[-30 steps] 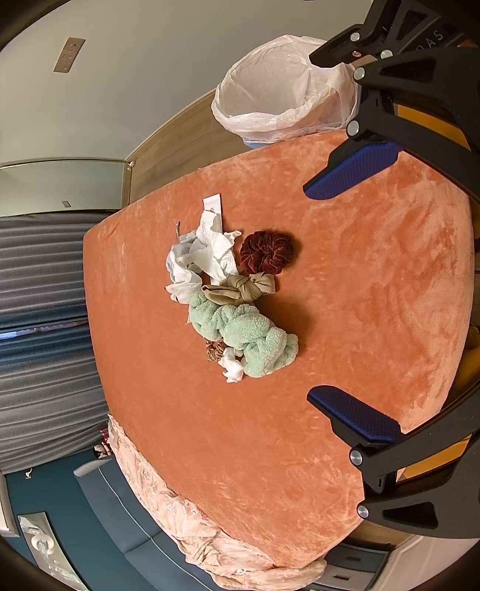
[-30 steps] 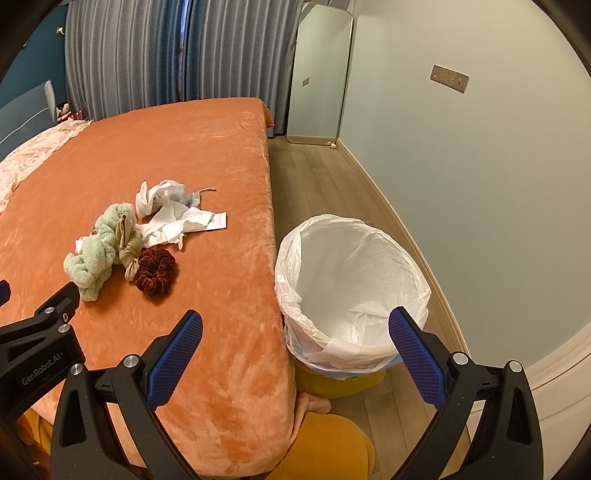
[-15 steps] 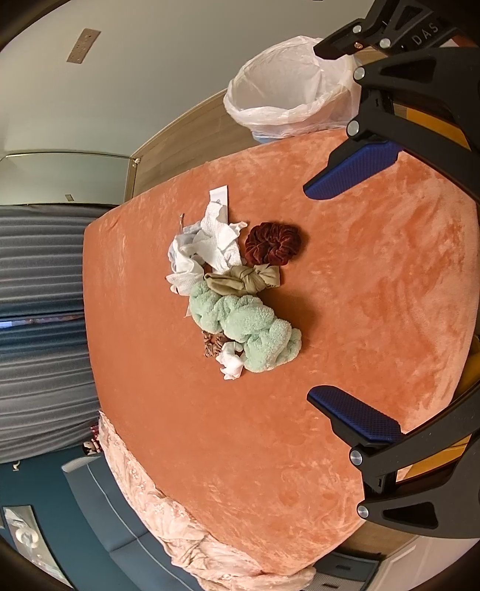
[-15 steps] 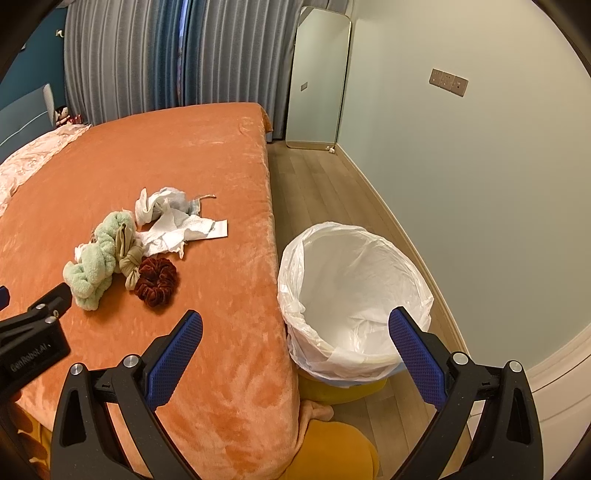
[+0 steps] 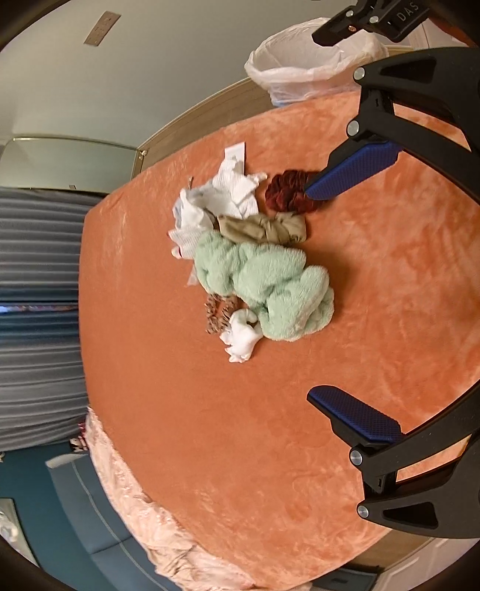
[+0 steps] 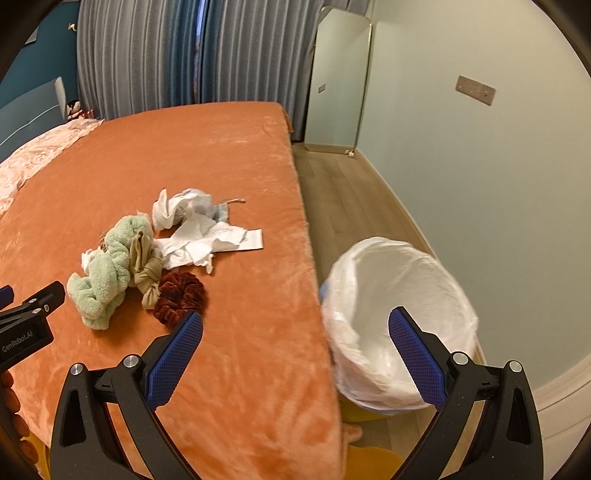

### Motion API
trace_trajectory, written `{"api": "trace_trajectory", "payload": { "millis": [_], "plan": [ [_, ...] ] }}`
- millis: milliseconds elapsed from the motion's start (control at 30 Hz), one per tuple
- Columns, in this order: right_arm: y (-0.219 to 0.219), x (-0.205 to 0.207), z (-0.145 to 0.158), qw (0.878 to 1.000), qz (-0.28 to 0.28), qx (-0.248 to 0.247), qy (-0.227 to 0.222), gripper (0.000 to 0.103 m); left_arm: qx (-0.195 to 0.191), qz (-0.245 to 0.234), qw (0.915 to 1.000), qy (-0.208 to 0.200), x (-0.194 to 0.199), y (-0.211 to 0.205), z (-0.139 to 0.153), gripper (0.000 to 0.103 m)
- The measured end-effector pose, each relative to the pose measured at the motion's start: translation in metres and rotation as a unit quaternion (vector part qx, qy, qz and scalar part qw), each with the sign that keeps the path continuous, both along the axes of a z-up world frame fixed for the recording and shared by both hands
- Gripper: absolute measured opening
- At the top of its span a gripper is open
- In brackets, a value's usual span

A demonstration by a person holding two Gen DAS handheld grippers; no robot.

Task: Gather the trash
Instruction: 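Grasp the green towel with the left gripper while the right grasps the red scrunchie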

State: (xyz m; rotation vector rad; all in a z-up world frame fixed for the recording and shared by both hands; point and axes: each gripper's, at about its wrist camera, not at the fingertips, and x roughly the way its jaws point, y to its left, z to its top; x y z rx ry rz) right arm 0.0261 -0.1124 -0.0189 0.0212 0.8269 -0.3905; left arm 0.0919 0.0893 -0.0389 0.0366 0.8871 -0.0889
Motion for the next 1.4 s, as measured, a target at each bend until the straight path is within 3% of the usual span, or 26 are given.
{"api": "trace_trajectory", "payload": {
  "millis": [133,333,533,700,800,900,1000,1100,1233,1400],
  "plan": [
    [0.01,0.022,-0.017,1.0,0.009,0.003,0.012,0.096,-0.01,0.01,0.9998,0.015,0.023,0.013,-0.019,0.096],
    [0.017,0.057,-0.049,0.999,0.018,0.033,0.033,0.096,-0.072,0.014,0.996,0.052,0.058,0.022,-0.047,0.096],
    [0.016,0.089,-0.076,0.997,0.008,0.059,0.054,0.096,-0.071,-0.005,0.995,0.07,0.079,0.016,-0.068,0.083],
    [0.024,0.112,-0.091,0.996,0.018,0.061,0.059,0.096,-0.1,-0.001,0.9922,0.075,0.085,0.026,-0.078,0.083],
    [0.033,0.124,-0.104,0.996,0.025,0.062,0.067,0.094,-0.102,-0.01,0.9915,0.081,0.089,0.024,-0.085,0.078],
    [0.04,0.133,-0.118,0.994,0.032,0.067,0.081,0.085,-0.112,-0.016,0.9906,0.078,0.091,0.022,-0.088,0.075],
    [0.045,0.136,-0.131,0.992,0.039,0.079,0.094,0.073,-0.124,-0.03,0.9892,0.072,0.088,0.02,-0.086,0.066],
    [0.046,0.135,-0.14,0.989,0.045,0.096,0.102,0.056,-0.136,-0.037,0.9871,0.077,0.086,0.019,-0.086,0.056],
    [0.045,0.131,-0.146,0.984,0.058,0.13,0.109,0.022,-0.158,-0.041,0.9837,0.076,0.081,0.022,-0.084,0.038],
    [0.051,0.115,-0.135,0.983,0.069,0.135,0.101,0.017,-0.16,-0.043,0.9838,0.068,0.071,0.025,-0.072,0.026]
  ]
}}
